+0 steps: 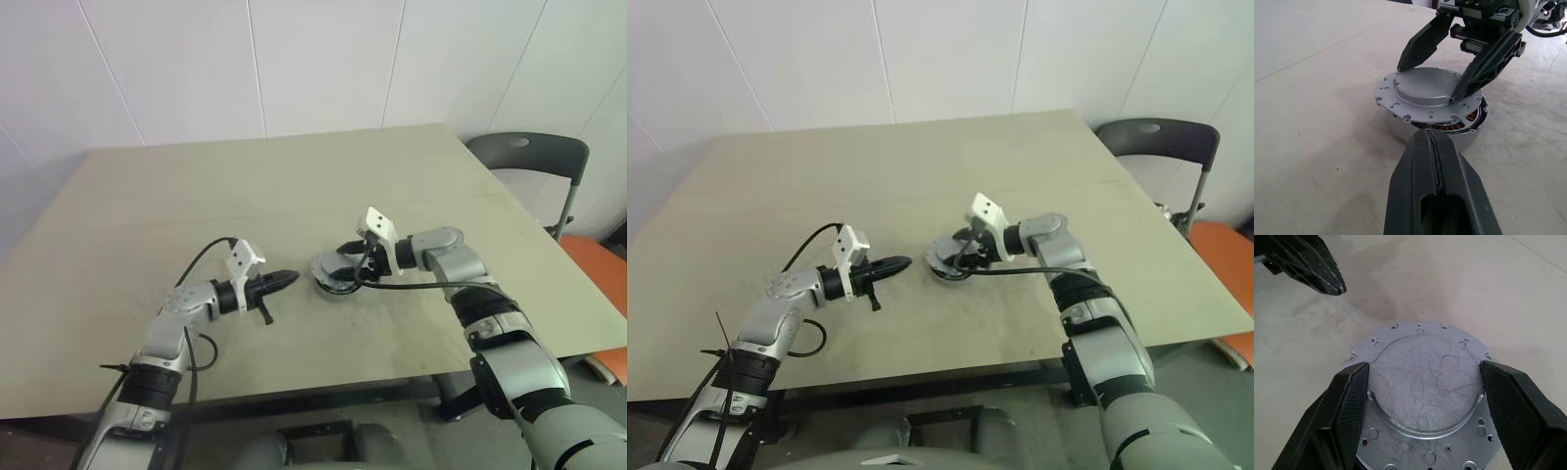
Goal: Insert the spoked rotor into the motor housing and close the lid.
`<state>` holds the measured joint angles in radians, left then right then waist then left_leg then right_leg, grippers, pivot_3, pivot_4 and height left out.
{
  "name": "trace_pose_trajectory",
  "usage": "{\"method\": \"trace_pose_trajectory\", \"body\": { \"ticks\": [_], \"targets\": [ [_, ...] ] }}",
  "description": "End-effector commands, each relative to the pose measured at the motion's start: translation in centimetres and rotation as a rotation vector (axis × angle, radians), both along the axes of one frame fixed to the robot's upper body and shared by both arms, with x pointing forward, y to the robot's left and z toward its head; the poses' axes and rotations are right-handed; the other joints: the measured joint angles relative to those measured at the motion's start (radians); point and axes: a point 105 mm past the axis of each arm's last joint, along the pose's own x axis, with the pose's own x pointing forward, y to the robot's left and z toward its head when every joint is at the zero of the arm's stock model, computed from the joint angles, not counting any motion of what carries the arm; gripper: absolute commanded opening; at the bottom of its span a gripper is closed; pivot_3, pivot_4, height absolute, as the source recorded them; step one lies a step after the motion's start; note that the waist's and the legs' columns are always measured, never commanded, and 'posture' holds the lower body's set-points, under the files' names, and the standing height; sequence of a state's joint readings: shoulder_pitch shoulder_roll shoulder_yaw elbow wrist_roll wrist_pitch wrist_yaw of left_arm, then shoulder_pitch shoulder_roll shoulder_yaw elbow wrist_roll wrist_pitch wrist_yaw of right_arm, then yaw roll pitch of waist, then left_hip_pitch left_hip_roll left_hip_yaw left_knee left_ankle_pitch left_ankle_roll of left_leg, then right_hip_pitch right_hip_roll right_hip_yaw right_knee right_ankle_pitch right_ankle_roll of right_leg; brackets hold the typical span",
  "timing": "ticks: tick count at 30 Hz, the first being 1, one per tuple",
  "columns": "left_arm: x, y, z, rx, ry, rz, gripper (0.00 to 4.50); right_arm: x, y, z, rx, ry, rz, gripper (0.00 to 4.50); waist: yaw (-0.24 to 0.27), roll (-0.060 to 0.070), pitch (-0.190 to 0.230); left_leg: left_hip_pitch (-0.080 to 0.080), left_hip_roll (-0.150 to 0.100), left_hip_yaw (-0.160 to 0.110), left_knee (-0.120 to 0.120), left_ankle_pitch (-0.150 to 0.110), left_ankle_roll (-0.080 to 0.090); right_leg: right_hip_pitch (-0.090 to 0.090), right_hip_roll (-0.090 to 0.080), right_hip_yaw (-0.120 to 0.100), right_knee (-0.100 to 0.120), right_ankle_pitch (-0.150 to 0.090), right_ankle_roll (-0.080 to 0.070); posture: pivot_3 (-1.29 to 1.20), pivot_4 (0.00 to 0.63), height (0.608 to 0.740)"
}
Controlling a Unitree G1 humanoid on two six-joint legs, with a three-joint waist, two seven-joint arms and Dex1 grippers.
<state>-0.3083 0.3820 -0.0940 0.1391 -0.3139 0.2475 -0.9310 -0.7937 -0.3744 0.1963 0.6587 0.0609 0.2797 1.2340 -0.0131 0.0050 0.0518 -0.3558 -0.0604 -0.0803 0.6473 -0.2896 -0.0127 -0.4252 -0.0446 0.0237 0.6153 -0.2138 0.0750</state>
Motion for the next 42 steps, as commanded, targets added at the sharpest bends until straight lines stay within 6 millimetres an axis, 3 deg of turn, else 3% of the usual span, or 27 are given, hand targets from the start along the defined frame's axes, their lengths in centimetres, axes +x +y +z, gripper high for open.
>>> {"method": "trace_pose_trajectory", "body": {
  "ticks": [1,6,13,20,42],
  "targets": [
    [0.2,0.1,0.9,-0.003,-0.043,0.002,0.0,-0.3,1.1,1.9,0.093,-0.024,0.045,3.22,-0.001,0.0,0.0,0.0,0.0,0.0,0.0,0.0,0.0,0.0,0.0,0.0,0.0,0.0,0.0,0.0,0.0,0.74],
    [0.0,0.1,1.1,-0.015,-0.039,-0.009,0.0,-0.2,0.9,2.6,0.122,-0.041,0.04,3.22,-0.001,0.0,0.0,0.0,0.0,0.0,0.001,0.0,0.0,0.0,0.0,0.0,0.001,0.0,0.0,0.0,0.0,0.74],
    [-0.8,1.5,1.5,-0.018,-0.032,-0.026,0.0,-0.2,-0.6,0.4,-0.059,-0.096,0.053,3.22,0.0,0.0,0.0,0.0,0.0,0.0,0.002,0.0,0.0,0.0,0.0,0.0,0.002,0.0,0.0,0.0,0.0,0.74],
    [-0.6,2.9,1.5,-0.004,-0.031,0.007,0.0,0.0,-0.4,0.4,-0.077,-0.118,0.062,3.22,0.001,0.0,0.0,0.001,0.0,0.0,0.004,0.0,0.0,0.001,0.0,0.0,0.004,0.0,0.0,0.0,0.0,0.74],
    [-0.5,2.8,1.1,0.001,-0.029,0.011,0.0,-0.8,-1.0,-1.2,-0.176,-0.069,0.087,3.22,0.001,-0.001,-0.001,0.002,0.0,0.0,0.005,0.0,0.0,0.002,0.0,0.0,0.006,0.0,0.0,0.0,0.0,0.74]
  ]
}}
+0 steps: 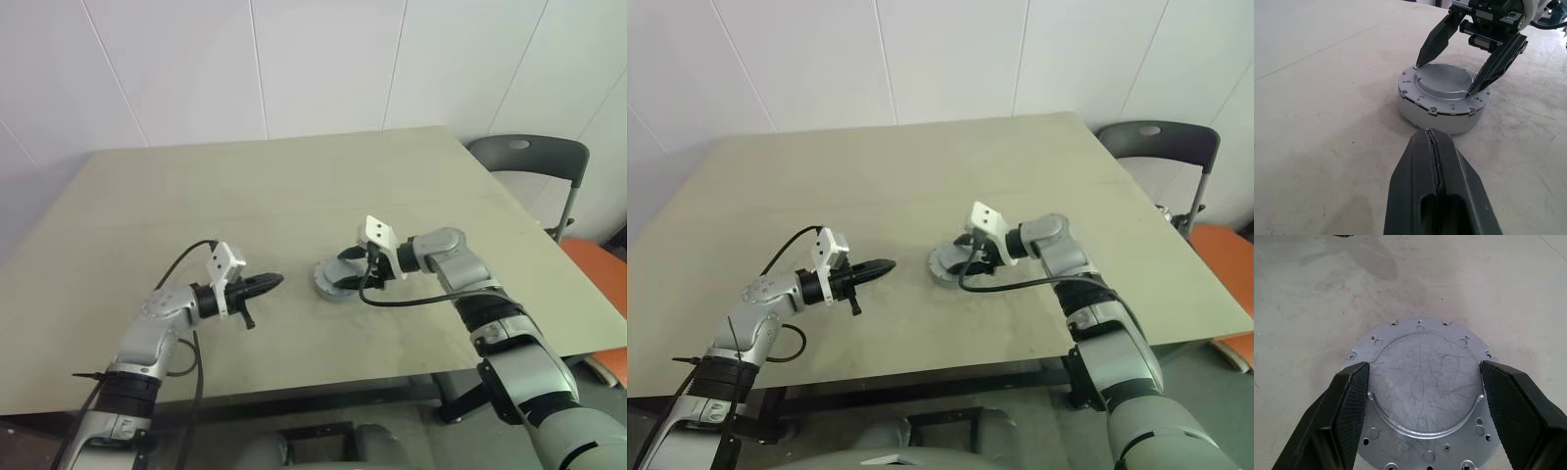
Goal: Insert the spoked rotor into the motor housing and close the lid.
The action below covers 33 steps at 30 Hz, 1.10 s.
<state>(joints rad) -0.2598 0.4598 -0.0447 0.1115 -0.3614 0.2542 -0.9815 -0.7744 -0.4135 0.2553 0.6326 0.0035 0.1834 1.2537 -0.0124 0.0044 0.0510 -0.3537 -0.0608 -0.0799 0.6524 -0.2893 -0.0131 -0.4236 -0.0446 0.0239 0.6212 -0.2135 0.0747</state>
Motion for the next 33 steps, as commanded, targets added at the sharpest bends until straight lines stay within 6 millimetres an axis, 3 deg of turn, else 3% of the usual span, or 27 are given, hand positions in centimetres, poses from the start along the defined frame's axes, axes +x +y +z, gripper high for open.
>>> {"method": "trace_pose_trajectory", "body": {
  "ticks": [1,7,11,20,28,33],
  "targets": [
    [0.3,0.1,1.0,-0.007,-0.042,0.0,0.0,-0.2,-0.7,-0.8,-0.09,0.012,0.005,3.22,0.0,0.0,0.0,0.0,0.0,0.0,0.0,0.0,0.0,0.0,0.0,0.0,0.0,0.0,0.0,0.0,0.0,0.74],
    [0.3,0.1,1.0,-0.007,-0.045,0.0,0.0,0.3,-1.5,-1.5,-0.171,-0.008,-0.028,3.22,0.002,-0.001,-0.002,0.004,0.0,0.0,0.0,0.0,0.0,0.005,0.0,0.0,0.0,0.0,0.0,0.0,0.0,0.74],
    [0.3,-0.1,1.0,-0.008,-0.046,-0.002,0.0,0.8,-1.7,-1.5,-0.194,-0.04,-0.046,3.22,0.001,-0.001,-0.002,0.018,0.0,0.0,-0.001,0.0,0.0,0.02,0.0,-0.001,-0.004,-0.003,-0.003,0.0,0.0,0.74],
    [1.2,-1.4,0.5,0.021,-0.046,-0.006,0.0,0.2,-1.5,-2.3,-0.183,0.015,-0.031,3.22,0.003,-0.001,-0.002,0.017,0.0,-0.002,0.009,0.0,0.0,0.024,0.001,-0.002,-0.002,-0.004,-0.001,0.0,0.0,0.74],
    [4.7,-5.2,0.8,0.095,-0.093,-0.058,0.0,0.3,-1.1,-2.3,-0.176,0.015,-0.033,3.22,0.001,-0.002,-0.002,0.017,-0.001,-0.002,0.011,0.0,0.001,0.025,0.001,-0.003,-0.002,-0.002,0.002,0.0,0.0,0.74],
    [5.6,-7.7,1.1,0.105,-0.1,-0.148,0.0,0.3,-0.9,-2.3,-0.169,0.015,-0.036,3.22,-0.001,-0.002,-0.002,0.017,-0.001,-0.002,0.011,0.0,0.001,0.025,0.002,-0.003,-0.002,-0.001,0.004,0.0,0.0,0.74]
  ]
}}
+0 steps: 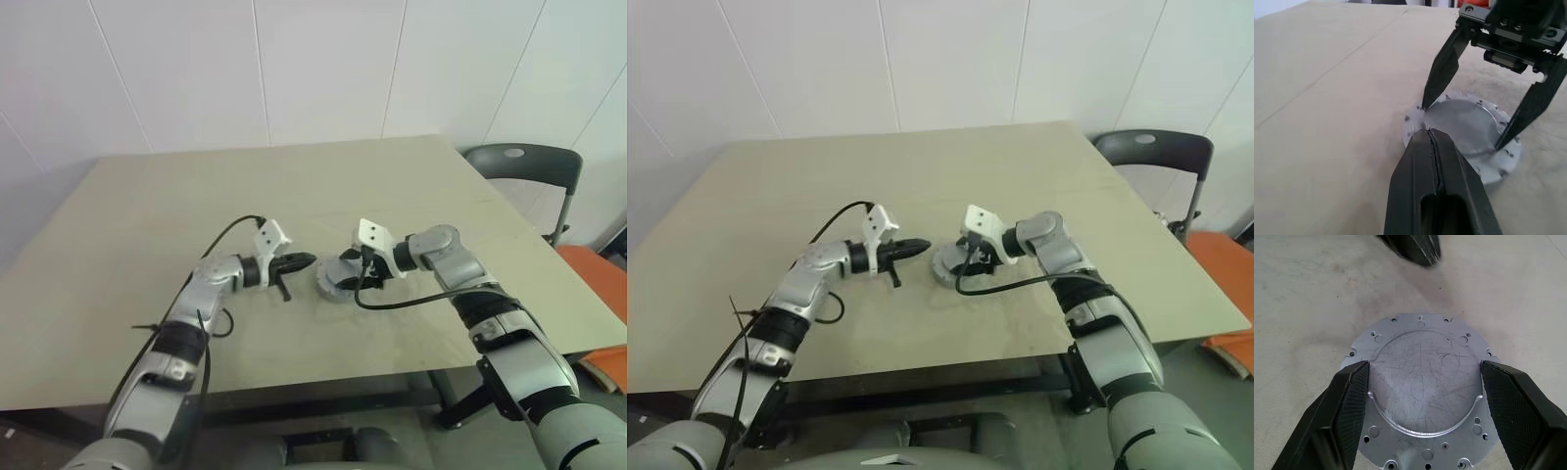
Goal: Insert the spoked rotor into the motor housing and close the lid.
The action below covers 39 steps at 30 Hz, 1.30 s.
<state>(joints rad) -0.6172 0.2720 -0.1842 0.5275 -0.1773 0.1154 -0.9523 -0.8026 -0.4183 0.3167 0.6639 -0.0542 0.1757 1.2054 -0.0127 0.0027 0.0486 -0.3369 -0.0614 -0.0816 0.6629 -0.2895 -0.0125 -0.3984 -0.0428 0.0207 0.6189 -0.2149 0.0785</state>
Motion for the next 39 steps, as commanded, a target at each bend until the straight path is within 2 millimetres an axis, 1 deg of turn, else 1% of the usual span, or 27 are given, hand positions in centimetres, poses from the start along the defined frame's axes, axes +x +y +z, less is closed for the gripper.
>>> {"method": "trace_pose_trajectory", "body": {
  "ticks": [1,4,8,9,10,11,12,14,16,18,23,24,27,30,32,35,37,39],
  "targets": [
    [0.3,-1.2,0.7,0.021,-0.037,-0.065,0.0,-0.3,-0.8,-1.5,-0.06,0.039,-0.028,3.22,-0.001,0.0,0.0,0.0,0.0,0.0,0.0,0.0,0.0,0.0,0.0,0.0,0.0,0.0,0.0,0.0,0.0,0.74],
    [0.3,-2.1,-0.3,0.05,-0.014,-0.097,0.0,-0.3,-0.7,-1.5,-0.055,0.036,-0.031,3.22,-0.001,0.0,0.0,0.0,0.0,0.0,0.0,0.0,0.0,0.0,0.0,0.0,0.0,0.0,0.0,0.0,0.0,0.74],
    [-0.4,-3.2,-2.3,0.068,0.03,-0.147,0.0,-0.4,-0.5,-1.5,-0.051,0.033,-0.03,3.22,0.0,0.0,0.0,0.0,0.0,0.0,0.0,0.0,0.0,-0.001,0.0,0.0,0.0,0.0,0.001,0.0,0.0,0.74],
    [-0.7,-3.1,-3.8,0.107,0.059,-0.141,0.0,-0.3,-0.2,-1.2,-0.034,0.024,-0.033,3.22,0.0,0.0,0.0,0.0,0.0,0.0,0.0,0.0,0.0,-0.001,0.0,0.0,0.0,0.0,0.001,0.0,0.0,0.74],
    [-0.9,-3.0,-4.8,0.138,0.076,-0.136,0.0,-0.2,0.0,-1.0,-0.022,0.017,-0.036,3.22,0.0,0.0,-0.001,0.0,0.0,0.0,0.0,0.0,0.0,0.0,0.0,0.0,0.0,0.0,0.001,0.0,0.0,0.74],
    [-1.5,-2.7,-6.5,0.193,0.106,-0.141,0.0,0.1,0.5,-0.2,0.015,0.013,-0.051,3.22,0.0,-0.001,-0.003,0.001,0.0,0.0,0.0,0.0,0.0,0.001,0.0,0.0,0.0,-0.001,0.001,0.0,0.0,0.74],
    [-1.8,-2.5,-7.5,0.229,0.125,-0.147,0.0,0.3,0.8,0.4,0.041,0.012,-0.062,3.22,0.0,-0.001,-0.005,0.001,0.0,0.0,0.0,0.0,0.0,0.001,0.0,0.0,0.0,-0.001,0.001,0.0,0.0,0.74],
    [-2.8,-2.0,-9.3,0.291,0.169,-0.171,0.0,1.0,1.5,2.4,0.138,0.02,-0.102,3.22,0.0,-0.002,-0.009,0.004,0.0,-0.001,0.0,0.0,0.0,0.004,-0.001,0.0,0.0,-0.001,0.002,0.0,0.0,0.74],
    [-3.7,-1.6,-10.3,0.336,0.186,-0.206,0.0,0.9,1.8,3.7,0.184,0.025,-0.097,3.96,-0.001,-0.002,-0.009,0.009,0.001,-0.001,0.0,0.0,0.0,0.008,-0.001,-0.001,0.0,-0.003,-0.001,0.0,0.0,0.74],
    [-4.1,-1.4,-10.6,0.344,0.189,-0.229,0.0,0.9,1.9,4.4,0.215,0.032,-0.102,4.49,-0.001,0.001,-0.013,0.012,0.001,-0.001,0.0,-0.001,0.0,0.012,-0.001,-0.001,0.0,-0.004,0.0,0.0,0.0,0.74],
    [-4.9,-1.4,-10.7,0.34,0.214,-0.277,0.0,0.6,1.7,5.2,0.236,0.043,-0.098,4.49,0.0,0.0,-0.017,0.014,0.001,-0.003,-0.002,-0.001,0.001,0.014,-0.001,-0.002,-0.003,-0.005,0.002,0.0,0.0,0.74],
    [-5.1,-1.4,-10.6,0.336,0.225,-0.295,0.0,0.8,1.6,5.5,0.253,0.042,-0.112,4.49,0.0,0.0,-0.017,0.014,0.001,-0.002,-0.002,-0.002,0.001,0.014,-0.002,-0.002,-0.004,-0.005,0.002,0.0,0.0,0.74],
    [-5.2,-1.4,-10.2,0.33,0.238,-0.317,0.0,0.3,1.5,6.1,0.298,0.089,-0.096,4.49,0.001,0.0,-0.017,0.013,0.001,-0.002,-0.003,-0.002,0.002,0.014,-0.002,-0.002,-0.005,-0.005,0.003,0.0,0.0,0.74],
    [-5.4,-1.2,-10.2,0.334,0.242,-0.335,0.0,0.6,1.1,6.8,0.385,0.156,-0.146,4.49,0.001,-0.001,-0.017,0.013,0.001,-0.002,-0.003,-0.003,0.003,0.014,-0.002,-0.002,-0.005,-0.006,0.003,0.0,0.0,0.74],
    [-5.6,-1.2,-10.0,0.331,0.236,-0.347,0.0,1.3,0.3,7.4,0.433,0.161,-0.213,4.49,0.001,-0.001,-0.017,0.012,0.001,-0.002,-0.003,-0.003,0.003,0.013,-0.003,-0.002,-0.005,-0.006,0.003,0.0,0.0,0.74],
    [-5.0,-1.3,-9.5,0.315,0.186,-0.321,0.0,2.2,-1.1,7.9,0.473,0.16,-0.314,4.49,0.002,-0.001,-0.017,0.012,0.001,-0.002,-0.005,-0.003,0.003,0.012,-0.003,-0.002,-0.006,-0.006,0.003,0.0,0.0,0.74],
    [-3.9,-1.4,-8.9,0.289,0.142,-0.257,0.0,2.5,-2.2,7.5,0.453,0.163,-0.377,4.49,0.004,-0.001,-0.017,0.012,0.001,-0.003,-0.006,-0.003,0.003,0.012,-0.003,-0.002,-0.006,-0.006,0.003,0.0,0.0,0.74],
    [-3.2,-1.5,-8.4,0.259,0.136,-0.213,0.0,2.3,-2.9,6.9,0.428,0.171,-0.402,4.49,0.005,-0.001,-0.017,0.012,0.001,-0.003,-0.007,-0.003,0.003,0.012,-0.003,-0.002,-0.007,-0.006,0.003,0.0,0.0,0.74]
  ]
}}
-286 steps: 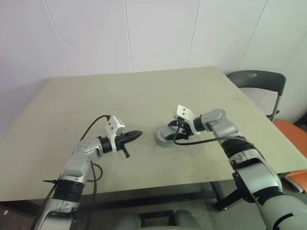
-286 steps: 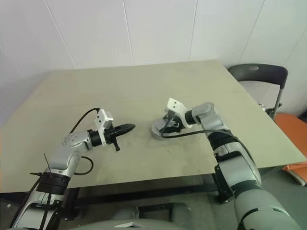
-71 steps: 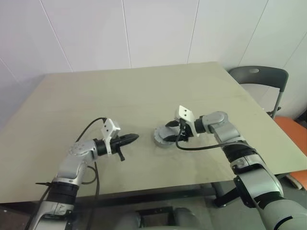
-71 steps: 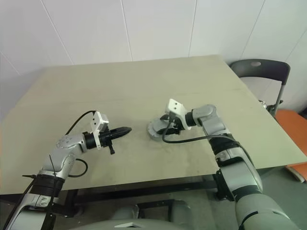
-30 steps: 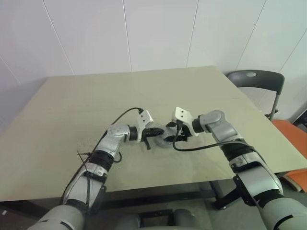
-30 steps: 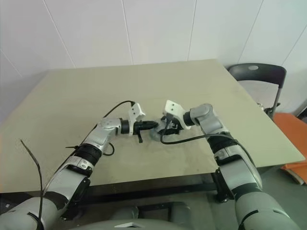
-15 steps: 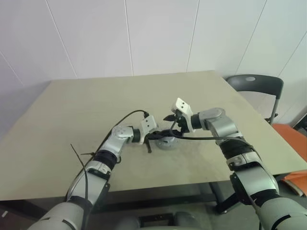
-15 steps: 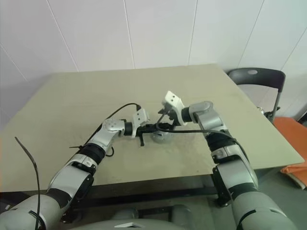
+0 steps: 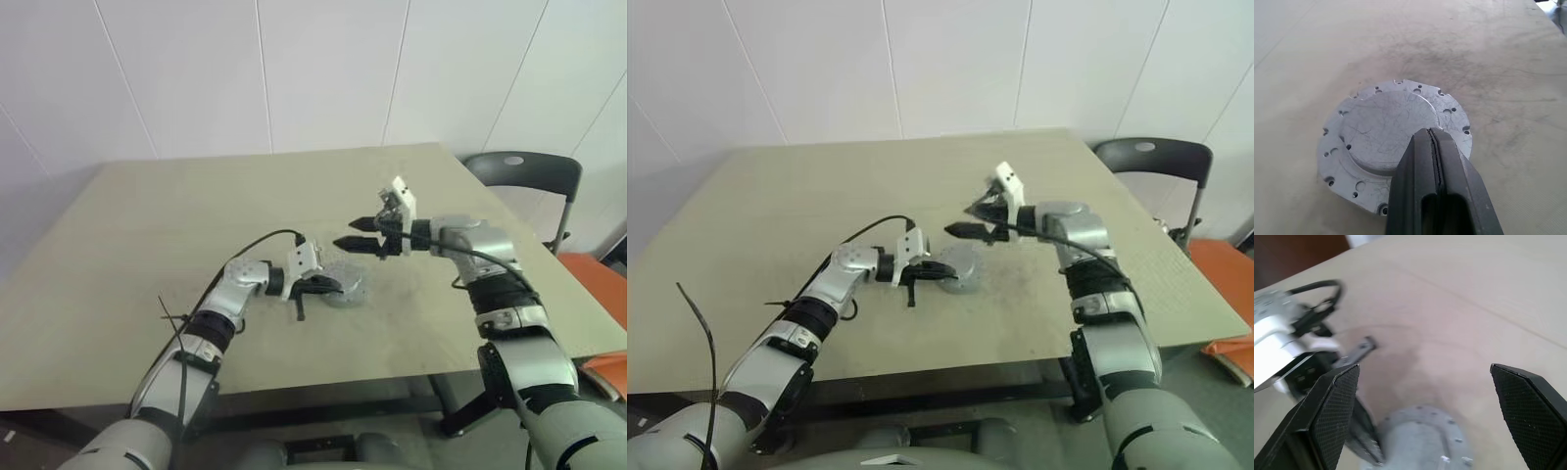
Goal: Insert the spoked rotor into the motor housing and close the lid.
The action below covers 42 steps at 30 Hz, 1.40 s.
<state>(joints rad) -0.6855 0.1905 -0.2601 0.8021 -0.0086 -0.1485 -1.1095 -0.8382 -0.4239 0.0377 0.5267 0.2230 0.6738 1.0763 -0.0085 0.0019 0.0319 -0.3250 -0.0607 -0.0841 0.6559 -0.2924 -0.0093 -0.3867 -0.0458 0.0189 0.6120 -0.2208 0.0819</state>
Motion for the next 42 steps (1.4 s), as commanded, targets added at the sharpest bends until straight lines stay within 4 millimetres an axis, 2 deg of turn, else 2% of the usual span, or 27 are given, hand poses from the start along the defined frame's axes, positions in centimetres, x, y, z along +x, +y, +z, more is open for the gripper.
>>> {"method": "trace_pose_trajectory", "body": {
  "ticks": [1,8,13,17,25,31,34,37,40,42],
  "targets": [
    [-1.1,1.4,-4.7,0.127,0.134,0.068,0.0,0.1,-1.1,0.7,0.004,-0.003,-0.042,4.49,0.002,0.0,0.0,0.0,0.0,0.0,0.0,0.0,0.0,0.0,0.0,0.0,0.0,0.0,0.0,0.0,0.0,0.74],
    [-0.3,1.0,-4.0,0.1,0.086,0.092,0.0,-1.3,-2.5,-1.2,0.016,0.256,-0.115,4.49,0.003,0.0,0.001,-0.002,0.0,0.001,0.003,-0.002,-0.003,0.0,-0.001,-0.001,0.0,0.0,0.0,0.0,0.0,0.74],
    [0.4,1.5,-3.7,0.126,0.046,0.104,0.0,-2.7,-2.6,-2.2,0.015,0.412,-0.124,4.49,-0.001,0.0,0.0,-0.012,0.0,0.0,0.006,-0.002,-0.003,-0.005,-0.001,-0.003,0.001,0.0,0.0,0.0,0.0,0.74],
    [0.9,1.9,-3.2,0.121,0.033,0.117,0.0,-2.6,-3.7,-5.0,-0.096,0.486,-0.245,4.49,-0.001,0.0,0.001,-0.013,0.001,0.0,0.007,0.0,0.0,-0.007,-0.001,-0.004,0.001,0.0,0.001,0.0,0.0,0.74],
    [0.8,1.4,-2.6,0.072,0.005,0.107,0.0,-4.4,-2.7,-8.9,-0.186,0.571,-0.294,4.49,-0.005,-0.002,0.0,-0.015,0.001,0.001,0.005,-0.001,0.001,-0.011,0.0,-0.003,0.001,0.001,0.007,0.0,0.0,0.74],
    [0.8,1.2,-2.4,0.06,-0.008,0.102,0.0,-5.8,-0.2,-8.3,-0.123,0.64,-0.216,4.49,-0.005,-0.002,0.0,-0.014,0.002,0.0,0.004,-0.001,0.001,-0.01,0.0,-0.004,0.001,-0.001,0.003,0.0,0.0,0.74],
    [0.8,1.1,-2.3,0.056,-0.009,0.098,0.0,-6.8,1.7,-7.5,-0.047,0.709,-0.151,4.49,-0.005,-0.002,0.0,-0.014,0.002,0.0,0.002,-0.001,0.001,-0.011,0.0,-0.004,0.0,0.0,0.004,0.0,0.0,0.74],
    [0.8,1.1,-2.3,0.061,-0.011,0.093,0.0,-8.1,4.6,-6.4,0.067,0.797,-0.058,4.49,-0.005,-0.003,-0.001,-0.014,0.002,0.0,-0.001,0.0,0.001,-0.013,0.0,-0.004,0.0,0.001,0.007,0.0,0.0,0.74],
    [0.8,1.1,-2.3,0.061,-0.014,0.091,0.0,-7.9,6.7,-5.5,0.179,0.836,-0.036,4.49,-0.016,-0.005,-0.002,-0.014,0.002,0.001,-0.005,0.0,0.001,-0.016,0.002,-0.001,0.0,0.001,0.007,0.0,0.0,0.74],
    [0.9,1.1,-2.2,0.056,-0.017,0.095,0.0,-7.0,7.7,-5.0,0.272,0.853,-0.072,4.49,-0.028,-0.005,-0.002,-0.014,0.003,0.0,-0.008,0.0,0.001,-0.019,0.004,0.001,0.001,0.001,0.007,0.0,0.0,0.74]
  ]
}}
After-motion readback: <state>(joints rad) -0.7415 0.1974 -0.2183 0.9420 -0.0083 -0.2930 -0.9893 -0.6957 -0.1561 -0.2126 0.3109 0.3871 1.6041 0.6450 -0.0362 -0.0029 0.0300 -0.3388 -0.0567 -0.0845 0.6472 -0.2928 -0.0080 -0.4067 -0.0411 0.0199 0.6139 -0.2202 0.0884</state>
